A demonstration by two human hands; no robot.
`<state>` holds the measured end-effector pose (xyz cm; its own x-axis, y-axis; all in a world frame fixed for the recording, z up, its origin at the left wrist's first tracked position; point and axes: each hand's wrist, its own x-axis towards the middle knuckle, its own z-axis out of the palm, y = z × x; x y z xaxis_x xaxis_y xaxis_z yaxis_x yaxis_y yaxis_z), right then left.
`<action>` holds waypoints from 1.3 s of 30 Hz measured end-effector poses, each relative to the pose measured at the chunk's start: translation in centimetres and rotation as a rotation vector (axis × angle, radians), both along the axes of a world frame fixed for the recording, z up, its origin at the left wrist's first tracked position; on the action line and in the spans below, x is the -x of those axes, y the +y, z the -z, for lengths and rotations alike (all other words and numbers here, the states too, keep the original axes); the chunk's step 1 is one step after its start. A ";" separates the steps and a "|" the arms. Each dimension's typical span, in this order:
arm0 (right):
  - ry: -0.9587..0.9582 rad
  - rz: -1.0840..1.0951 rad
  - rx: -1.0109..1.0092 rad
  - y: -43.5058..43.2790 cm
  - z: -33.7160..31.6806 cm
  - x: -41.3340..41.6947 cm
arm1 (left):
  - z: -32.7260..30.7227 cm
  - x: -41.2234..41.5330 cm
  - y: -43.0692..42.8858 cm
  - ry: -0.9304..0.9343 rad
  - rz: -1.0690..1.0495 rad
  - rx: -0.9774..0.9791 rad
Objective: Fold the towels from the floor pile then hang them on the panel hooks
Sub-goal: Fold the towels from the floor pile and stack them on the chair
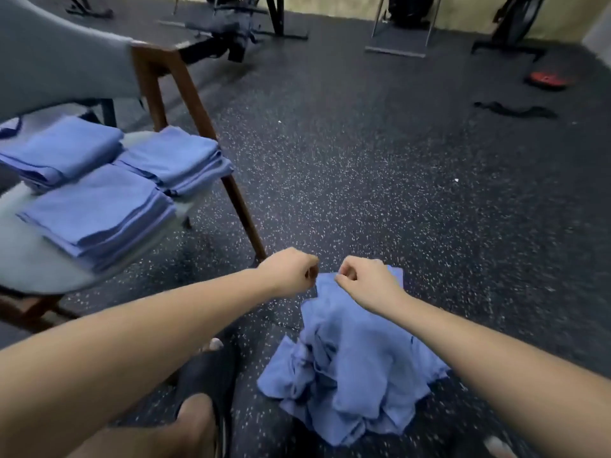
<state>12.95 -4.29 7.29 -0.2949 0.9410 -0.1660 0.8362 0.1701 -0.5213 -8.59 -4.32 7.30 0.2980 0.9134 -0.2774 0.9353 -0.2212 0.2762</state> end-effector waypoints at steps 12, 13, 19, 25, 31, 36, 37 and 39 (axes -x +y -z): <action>-0.297 -0.109 0.141 -12.2 15.6 -2.5 | 17.1 -6.7 -10.4 -0.190 -0.214 0.292; -0.338 -0.126 0.137 -13.0 16.2 -2.6 | 17.8 -7.3 -11.1 -0.218 -0.241 0.322; -0.478 -0.201 0.098 -15.5 18.3 -2.7 | 21.8 -10.5 -14.2 -0.372 -0.403 0.427; -0.281 -0.035 0.217 -13.7 17.1 -3.4 | 20.0 -11.0 -14.2 -0.477 -0.556 0.335; 0.124 0.128 0.348 -9.1 10.5 -5.2 | 12.9 -9.5 -10.1 -0.714 -0.552 0.439; 0.334 0.156 0.361 -6.6 2.0 -6.8 | 4.8 -9.5 -7.2 -0.931 -0.464 0.439; 0.380 0.161 0.365 -6.4 0.2 -7.0 | 3.0 -9.6 -6.9 -0.955 -0.439 0.443; 0.459 0.152 0.370 -5.9 -3.7 -7.5 | -0.7 -9.5 -6.2 -0.990 -0.383 0.447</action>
